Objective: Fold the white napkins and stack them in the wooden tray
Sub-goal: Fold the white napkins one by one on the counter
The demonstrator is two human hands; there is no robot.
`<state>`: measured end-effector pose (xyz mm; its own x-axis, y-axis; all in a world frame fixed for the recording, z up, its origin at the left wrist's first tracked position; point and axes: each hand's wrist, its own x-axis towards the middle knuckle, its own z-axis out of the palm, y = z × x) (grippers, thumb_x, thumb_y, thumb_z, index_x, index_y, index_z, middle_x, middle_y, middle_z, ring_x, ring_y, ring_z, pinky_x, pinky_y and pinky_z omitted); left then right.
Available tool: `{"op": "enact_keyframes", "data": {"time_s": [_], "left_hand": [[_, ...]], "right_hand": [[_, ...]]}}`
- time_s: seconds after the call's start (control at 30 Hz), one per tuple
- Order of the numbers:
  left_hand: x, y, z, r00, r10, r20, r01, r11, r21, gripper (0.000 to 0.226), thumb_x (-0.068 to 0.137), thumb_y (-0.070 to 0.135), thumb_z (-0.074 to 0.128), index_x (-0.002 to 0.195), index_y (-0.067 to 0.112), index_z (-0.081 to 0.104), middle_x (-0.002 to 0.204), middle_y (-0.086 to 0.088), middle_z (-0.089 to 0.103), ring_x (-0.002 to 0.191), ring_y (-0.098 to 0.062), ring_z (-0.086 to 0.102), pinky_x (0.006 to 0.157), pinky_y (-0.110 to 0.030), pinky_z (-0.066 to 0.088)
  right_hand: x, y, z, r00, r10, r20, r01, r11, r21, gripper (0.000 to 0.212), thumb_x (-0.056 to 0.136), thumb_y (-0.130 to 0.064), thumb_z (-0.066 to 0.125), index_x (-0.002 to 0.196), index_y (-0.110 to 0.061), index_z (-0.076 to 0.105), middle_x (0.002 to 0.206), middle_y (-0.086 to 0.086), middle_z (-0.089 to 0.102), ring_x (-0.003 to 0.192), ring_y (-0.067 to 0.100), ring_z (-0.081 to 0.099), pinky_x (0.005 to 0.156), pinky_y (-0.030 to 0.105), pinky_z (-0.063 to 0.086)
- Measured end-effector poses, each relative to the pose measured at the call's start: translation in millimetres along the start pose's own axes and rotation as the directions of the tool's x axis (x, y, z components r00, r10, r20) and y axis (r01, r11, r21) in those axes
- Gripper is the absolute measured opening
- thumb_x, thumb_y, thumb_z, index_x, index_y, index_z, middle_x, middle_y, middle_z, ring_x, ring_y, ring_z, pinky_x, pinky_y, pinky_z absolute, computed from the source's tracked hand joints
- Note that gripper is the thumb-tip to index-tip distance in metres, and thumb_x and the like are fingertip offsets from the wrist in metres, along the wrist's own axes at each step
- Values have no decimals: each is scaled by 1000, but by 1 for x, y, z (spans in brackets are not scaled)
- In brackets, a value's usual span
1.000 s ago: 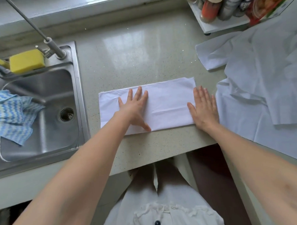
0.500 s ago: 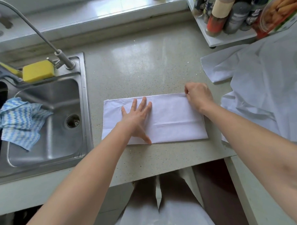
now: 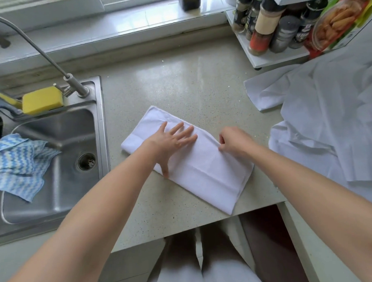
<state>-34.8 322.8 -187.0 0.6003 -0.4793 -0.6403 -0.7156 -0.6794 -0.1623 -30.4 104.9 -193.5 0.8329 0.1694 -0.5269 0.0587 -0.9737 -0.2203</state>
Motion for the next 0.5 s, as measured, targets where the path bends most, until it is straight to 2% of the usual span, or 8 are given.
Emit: {"op": "enact_keyframes", "data": {"time_s": [0.07,0.1,0.17,0.23,0.33,0.4,0.47,0.5], "left_hand": [[1,1,-9,999,17,-36,-12,990,143,147,51,56,86,149,29,-20,159,-7,-10,144,-26,12,111,-48,21],[1,6,-13,997,24,-67,-10,981,196,135,61,48,84,150,30,-15,158,-9,0,138,-25,24,104,-39,30],[0,20,-17,995,7,-104,13,982,189,97,84,27,67,152,29,-3,152,-10,18,126,-24,37,85,-30,35],[-7,33,-15,992,-77,-102,77,997,0,72,91,13,52,151,26,13,146,-11,27,120,-27,43,75,-31,35],[-23,50,-3,983,-146,-110,102,938,-333,53,90,4,44,140,18,36,137,-9,38,111,-29,48,69,-36,42],[-34,60,11,978,-173,-120,109,902,-417,52,91,15,52,140,19,36,142,-8,34,117,-30,43,77,-41,48],[-41,67,26,982,-159,-105,102,904,-416,84,82,42,69,149,22,21,155,-6,17,133,-30,30,94,-43,46],[-43,67,31,984,-150,-97,98,909,-405,102,74,52,73,152,23,13,159,-4,8,139,-28,22,101,-43,40]], "right_hand": [[-16,-1,10,997,60,40,-63,996,65,10,80,-11,61,72,-15,57,78,7,61,77,26,57,64,26,39],[-24,-3,16,996,80,49,-83,993,83,17,78,-9,60,64,-15,53,68,5,56,71,26,55,58,26,38],[-38,-10,29,992,117,42,-122,984,132,24,75,-7,57,55,-13,46,54,4,46,61,26,50,48,25,32],[-48,-15,40,989,147,33,-151,970,190,23,74,-6,56,53,-12,47,51,4,45,58,26,49,47,24,31],[-53,-23,47,984,177,21,-177,949,262,24,74,-7,56,53,-12,47,52,4,46,58,26,50,47,24,32],[-54,-26,48,987,160,30,-162,951,263,24,75,-12,60,54,-12,50,56,7,53,61,28,56,49,27,37],[-55,-22,48,995,93,-36,-85,981,177,22,80,-29,66,68,-15,55,70,4,60,72,26,61,57,32,41],[-57,-19,47,990,3,-143,10,996,94,26,82,-39,66,77,-17,53,77,2,58,76,25,58,59,31,39]]}}
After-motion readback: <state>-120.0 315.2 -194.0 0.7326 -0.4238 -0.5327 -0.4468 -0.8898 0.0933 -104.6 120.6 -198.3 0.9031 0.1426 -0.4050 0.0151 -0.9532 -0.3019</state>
